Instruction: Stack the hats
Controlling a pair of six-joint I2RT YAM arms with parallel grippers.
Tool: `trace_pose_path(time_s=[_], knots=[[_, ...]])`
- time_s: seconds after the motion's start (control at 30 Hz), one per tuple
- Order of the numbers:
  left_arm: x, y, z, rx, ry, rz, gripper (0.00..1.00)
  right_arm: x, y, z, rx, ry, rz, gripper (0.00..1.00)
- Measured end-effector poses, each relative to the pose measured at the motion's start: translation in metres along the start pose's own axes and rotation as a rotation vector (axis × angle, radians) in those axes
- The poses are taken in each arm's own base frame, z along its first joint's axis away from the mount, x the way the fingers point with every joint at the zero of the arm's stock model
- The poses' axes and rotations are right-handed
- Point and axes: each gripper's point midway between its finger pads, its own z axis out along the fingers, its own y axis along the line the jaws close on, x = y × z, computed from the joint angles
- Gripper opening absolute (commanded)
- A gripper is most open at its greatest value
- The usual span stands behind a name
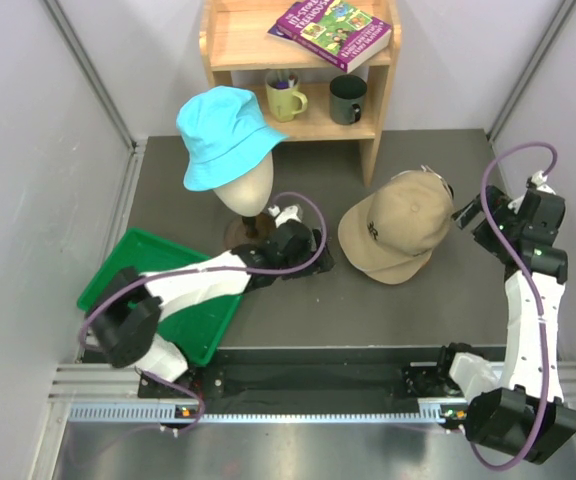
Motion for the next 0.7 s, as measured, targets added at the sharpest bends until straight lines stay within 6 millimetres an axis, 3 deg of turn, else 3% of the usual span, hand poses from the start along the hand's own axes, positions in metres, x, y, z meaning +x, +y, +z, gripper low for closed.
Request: trace_pose_path(time_s=[0.2,0.33,0.4,0.53,0.7], knots=[[-0.002,0.006,-0.078,0.061,-0.115,0.172,0.93,-0.019,0.009,-0.017,-0.019,-0.077,-0.075,0.98],[-0.025,0.029,-0.14,0.076,-0.267,0.182,0.93,-0.025,0.017,-0.029,-0.044,-0.121,-0.117,0.97],[-0.033,0.037,-0.16,0.077,-0.32,0.174,0.94,-0.025,0.022,-0.036,-0.068,-0.145,-0.138,0.98],[-0.049,0.06,-0.203,0.057,-0.434,0.139,0.95,-0.012,0.025,-0.047,-0.113,-0.179,-0.164,0.97],[-0.055,0.093,-0.234,-0.016,-0.505,0.09,0.95,0.011,0.022,-0.059,-0.158,-0.216,-0.186,0.98]])
